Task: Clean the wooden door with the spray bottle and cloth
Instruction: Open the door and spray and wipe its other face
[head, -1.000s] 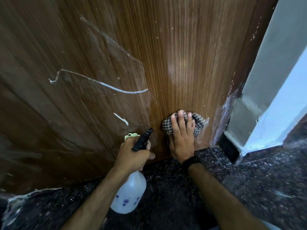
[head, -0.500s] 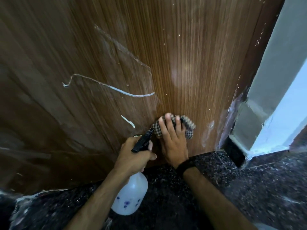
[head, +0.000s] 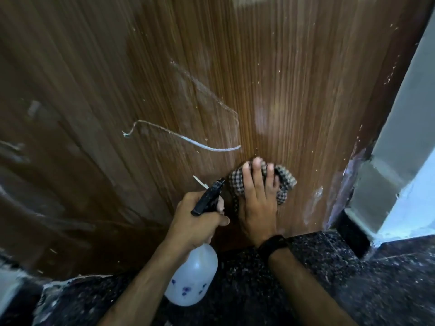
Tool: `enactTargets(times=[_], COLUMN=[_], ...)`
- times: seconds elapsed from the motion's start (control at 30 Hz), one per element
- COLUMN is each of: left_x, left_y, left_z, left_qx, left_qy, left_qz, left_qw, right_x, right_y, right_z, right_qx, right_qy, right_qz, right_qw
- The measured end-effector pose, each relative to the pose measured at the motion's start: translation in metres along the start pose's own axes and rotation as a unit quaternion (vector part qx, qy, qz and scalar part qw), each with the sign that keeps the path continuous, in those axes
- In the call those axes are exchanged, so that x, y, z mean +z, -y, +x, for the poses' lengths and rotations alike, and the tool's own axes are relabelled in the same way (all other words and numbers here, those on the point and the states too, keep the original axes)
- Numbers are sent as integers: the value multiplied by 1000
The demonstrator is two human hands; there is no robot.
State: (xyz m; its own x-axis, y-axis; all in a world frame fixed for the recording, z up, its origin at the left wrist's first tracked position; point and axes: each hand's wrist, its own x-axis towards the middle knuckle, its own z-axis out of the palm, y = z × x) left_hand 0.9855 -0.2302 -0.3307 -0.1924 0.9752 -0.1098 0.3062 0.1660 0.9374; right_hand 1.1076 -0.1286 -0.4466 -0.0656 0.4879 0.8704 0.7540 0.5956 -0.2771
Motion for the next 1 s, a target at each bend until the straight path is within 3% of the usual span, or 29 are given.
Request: enactTargets(times=[0.07,0.27,0.6,0.77,1.0], left_x=[-1,1,0,-3,-14], left_y=[-5,-18,-40,-51,-52], left_z=[0,-1,-3,-2,-6], left_qx=[5,33,55,51,59], left_qy=[-1,-5,-20,-33,-24], left_qz=[-2,5,20,-14,-25], left_qw=[1000,999,998,998,998], right_x=[1,-24,-38,-42,-28], right_y=[-6,11,11,22,14], right_z=[-11,40,52,85,57], right_qx=[6,166,126,6,-47], right_qy=[15,-44,-12,9,15], right_qz=[-1,125,86,46,-4], right_qw=[1000,977,988,999,999])
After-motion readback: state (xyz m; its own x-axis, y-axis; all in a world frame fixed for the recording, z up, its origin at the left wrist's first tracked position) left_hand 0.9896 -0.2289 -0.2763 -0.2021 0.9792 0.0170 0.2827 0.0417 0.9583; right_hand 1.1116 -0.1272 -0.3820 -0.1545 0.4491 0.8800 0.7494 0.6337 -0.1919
